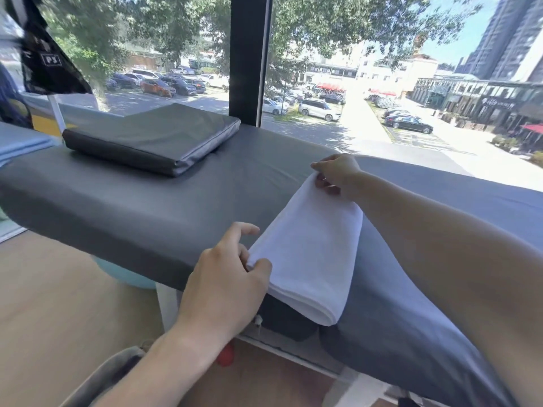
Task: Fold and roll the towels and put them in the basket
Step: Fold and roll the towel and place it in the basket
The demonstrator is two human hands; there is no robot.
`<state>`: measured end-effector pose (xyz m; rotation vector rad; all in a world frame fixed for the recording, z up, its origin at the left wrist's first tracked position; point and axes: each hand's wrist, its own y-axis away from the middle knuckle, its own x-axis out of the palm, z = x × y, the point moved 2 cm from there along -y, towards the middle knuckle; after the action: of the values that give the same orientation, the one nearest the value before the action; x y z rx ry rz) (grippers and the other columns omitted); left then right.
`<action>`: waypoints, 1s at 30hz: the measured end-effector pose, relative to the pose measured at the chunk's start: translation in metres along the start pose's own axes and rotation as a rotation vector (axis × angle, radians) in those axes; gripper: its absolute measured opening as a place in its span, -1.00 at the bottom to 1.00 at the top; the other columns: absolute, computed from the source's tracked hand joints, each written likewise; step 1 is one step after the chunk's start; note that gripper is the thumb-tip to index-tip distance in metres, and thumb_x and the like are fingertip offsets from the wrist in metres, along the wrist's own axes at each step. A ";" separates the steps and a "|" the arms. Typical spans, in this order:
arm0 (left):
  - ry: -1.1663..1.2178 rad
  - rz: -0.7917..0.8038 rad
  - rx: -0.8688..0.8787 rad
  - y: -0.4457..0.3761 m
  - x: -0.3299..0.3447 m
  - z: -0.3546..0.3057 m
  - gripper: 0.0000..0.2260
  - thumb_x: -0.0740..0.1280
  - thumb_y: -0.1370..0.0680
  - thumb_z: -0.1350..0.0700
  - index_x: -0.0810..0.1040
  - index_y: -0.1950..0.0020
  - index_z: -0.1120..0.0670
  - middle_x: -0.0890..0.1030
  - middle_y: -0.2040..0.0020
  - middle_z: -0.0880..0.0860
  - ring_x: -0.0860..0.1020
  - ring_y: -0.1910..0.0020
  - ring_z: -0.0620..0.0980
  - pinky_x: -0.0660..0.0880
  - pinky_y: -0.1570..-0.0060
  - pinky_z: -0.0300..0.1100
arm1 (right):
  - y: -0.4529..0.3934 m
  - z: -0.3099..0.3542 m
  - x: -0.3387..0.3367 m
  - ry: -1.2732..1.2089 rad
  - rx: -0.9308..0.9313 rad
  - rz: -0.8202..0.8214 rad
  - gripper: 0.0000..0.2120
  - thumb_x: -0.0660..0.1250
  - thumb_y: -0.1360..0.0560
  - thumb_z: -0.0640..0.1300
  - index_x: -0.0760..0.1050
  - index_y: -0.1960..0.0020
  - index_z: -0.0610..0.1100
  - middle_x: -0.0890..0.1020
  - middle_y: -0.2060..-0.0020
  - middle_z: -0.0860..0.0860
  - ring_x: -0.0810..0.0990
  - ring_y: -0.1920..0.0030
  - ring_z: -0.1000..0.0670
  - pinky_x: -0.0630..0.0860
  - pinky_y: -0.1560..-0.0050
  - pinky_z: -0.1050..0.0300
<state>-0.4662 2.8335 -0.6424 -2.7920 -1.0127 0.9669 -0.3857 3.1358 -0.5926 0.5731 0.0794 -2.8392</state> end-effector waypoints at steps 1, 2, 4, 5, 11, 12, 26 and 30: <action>0.001 0.001 -0.006 -0.001 -0.001 0.000 -0.69 0.30 -0.47 0.04 0.44 -0.17 -0.24 0.54 0.34 -0.09 0.51 0.35 -0.10 0.44 0.32 -0.12 | 0.000 0.000 0.001 0.002 -0.003 0.000 -0.89 0.42 -0.58 -0.13 0.47 0.01 -0.07 0.54 0.38 -0.06 0.51 0.60 0.07 0.35 0.61 0.34; -0.001 0.002 -0.013 -0.002 -0.002 0.000 -0.69 0.31 -0.47 0.04 0.44 -0.18 -0.24 0.54 0.34 -0.08 0.51 0.35 -0.10 0.45 0.31 -0.12 | -0.001 0.000 0.003 0.001 -0.006 -0.001 -0.89 0.41 -0.58 -0.13 0.47 0.00 -0.08 0.54 0.39 -0.06 0.51 0.60 0.07 0.35 0.61 0.34; -0.014 0.006 -0.028 -0.003 -0.004 0.001 -0.68 0.31 -0.48 0.04 0.44 -0.20 -0.22 0.55 0.33 -0.07 0.52 0.33 -0.10 0.49 0.29 -0.11 | -0.002 -0.001 0.005 -0.001 -0.006 -0.003 -0.88 0.41 -0.58 -0.12 0.48 -0.04 -0.08 0.54 0.39 -0.06 0.51 0.61 0.08 0.35 0.61 0.33; -0.026 0.007 -0.034 -0.003 -0.004 0.001 -0.68 0.30 -0.49 0.04 0.44 -0.22 -0.22 0.55 0.32 -0.07 0.53 0.32 -0.10 0.50 0.27 -0.11 | -0.003 -0.002 0.006 0.001 -0.005 -0.002 -0.87 0.41 -0.58 -0.12 0.48 -0.06 -0.09 0.55 0.39 -0.06 0.51 0.61 0.08 0.36 0.61 0.33; -0.108 -0.002 -0.049 -0.003 -0.006 0.000 -0.64 0.28 -0.51 0.01 0.39 -0.28 -0.23 0.56 0.27 -0.10 0.54 0.24 -0.10 0.55 0.12 -0.02 | -0.007 -0.015 0.013 0.018 0.013 0.016 -0.81 0.41 -0.59 -0.07 0.53 -0.13 -0.13 0.57 0.36 -0.07 0.53 0.47 0.02 0.47 0.50 0.22; -0.141 -0.002 -0.046 -0.002 -0.006 -0.001 -0.63 0.28 -0.51 0.00 0.38 -0.30 -0.24 0.56 0.26 -0.11 0.55 0.21 -0.09 0.54 0.07 0.00 | -0.006 -0.016 0.013 0.015 0.011 0.017 -0.80 0.41 -0.59 -0.05 0.54 -0.14 -0.13 0.57 0.35 -0.07 0.54 0.45 0.01 0.48 0.46 0.20; -0.349 -0.001 0.749 0.005 0.022 -0.013 -0.60 0.27 -0.59 -0.17 0.53 -0.36 -0.02 0.47 -0.42 -0.05 0.39 -0.45 -0.01 0.31 -0.42 -0.02 | 0.065 -0.014 0.031 0.663 -0.589 0.048 -0.71 0.18 -0.64 -0.03 0.60 -0.27 0.10 0.66 -0.20 0.08 0.55 -0.28 -0.03 0.45 -0.27 0.05; -0.498 0.245 0.646 0.003 0.042 -0.001 -0.31 0.09 -0.53 -0.44 0.22 -0.60 -0.18 0.09 -0.65 -0.13 -0.09 -0.63 -0.15 -0.12 -0.57 -0.08 | 0.059 -0.028 0.020 0.882 -0.461 0.088 -0.66 0.05 -0.68 0.03 0.52 -0.26 -0.08 0.53 -0.34 -0.06 0.43 -0.39 -0.14 0.29 -0.29 0.00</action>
<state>-0.4390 2.8555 -0.6654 -2.1980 -0.2674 1.7027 -0.3782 3.0766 -0.6260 1.5763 0.7970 -2.1469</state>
